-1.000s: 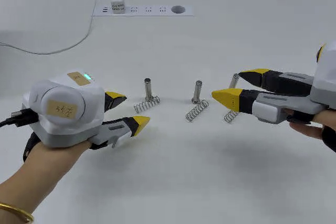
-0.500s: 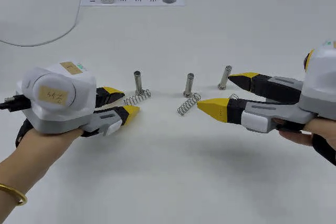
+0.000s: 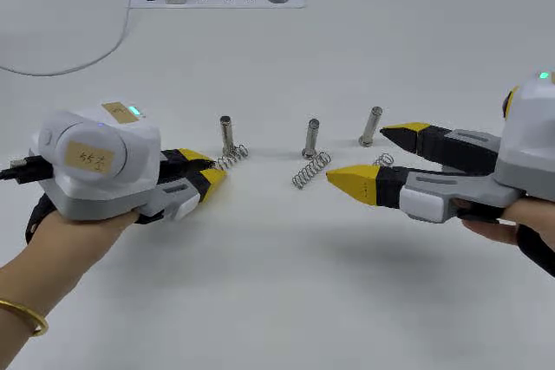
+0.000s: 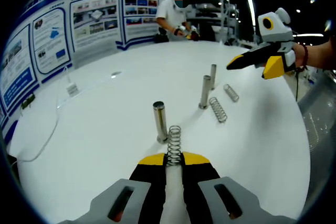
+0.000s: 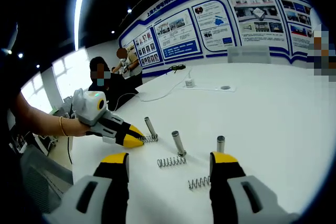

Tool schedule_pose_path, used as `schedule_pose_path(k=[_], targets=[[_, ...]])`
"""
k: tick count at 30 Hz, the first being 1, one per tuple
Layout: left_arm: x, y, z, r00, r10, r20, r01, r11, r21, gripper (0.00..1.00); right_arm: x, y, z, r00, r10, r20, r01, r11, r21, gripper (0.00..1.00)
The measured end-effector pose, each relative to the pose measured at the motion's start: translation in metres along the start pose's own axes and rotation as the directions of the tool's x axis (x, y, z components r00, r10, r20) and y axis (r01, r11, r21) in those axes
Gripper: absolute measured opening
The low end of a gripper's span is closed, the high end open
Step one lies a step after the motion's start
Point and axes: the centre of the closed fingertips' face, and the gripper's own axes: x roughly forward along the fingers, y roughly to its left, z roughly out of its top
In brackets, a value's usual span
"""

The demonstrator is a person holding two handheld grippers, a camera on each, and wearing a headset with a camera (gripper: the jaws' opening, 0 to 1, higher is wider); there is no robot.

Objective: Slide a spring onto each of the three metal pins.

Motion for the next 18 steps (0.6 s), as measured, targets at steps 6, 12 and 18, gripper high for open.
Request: schedule_pose_path(k=[6,12,18], targets=[[-0.003,-0.009,-0.001,0.9998,-0.018,-0.011,0.018,1.0,0.009,0.1,-0.002,-0.001,-0.002,0.9999,-0.01,-0.009,0.011,1.0,0.019,0.62],[-0.013,-0.016,0.009,0.9996,-0.02,0.021,0.02,1.0,0.014,0.1,-0.004,0.002,0.0,1.0,-0.007,-0.002,0.007,0.999,0.037,0.62],[-0.027,-0.024,0.022,0.9976,-0.013,0.068,0.012,1.0,0.013,0.1,-0.004,0.011,0.008,0.9997,0.019,0.016,-0.02,0.998,0.054,0.61]])
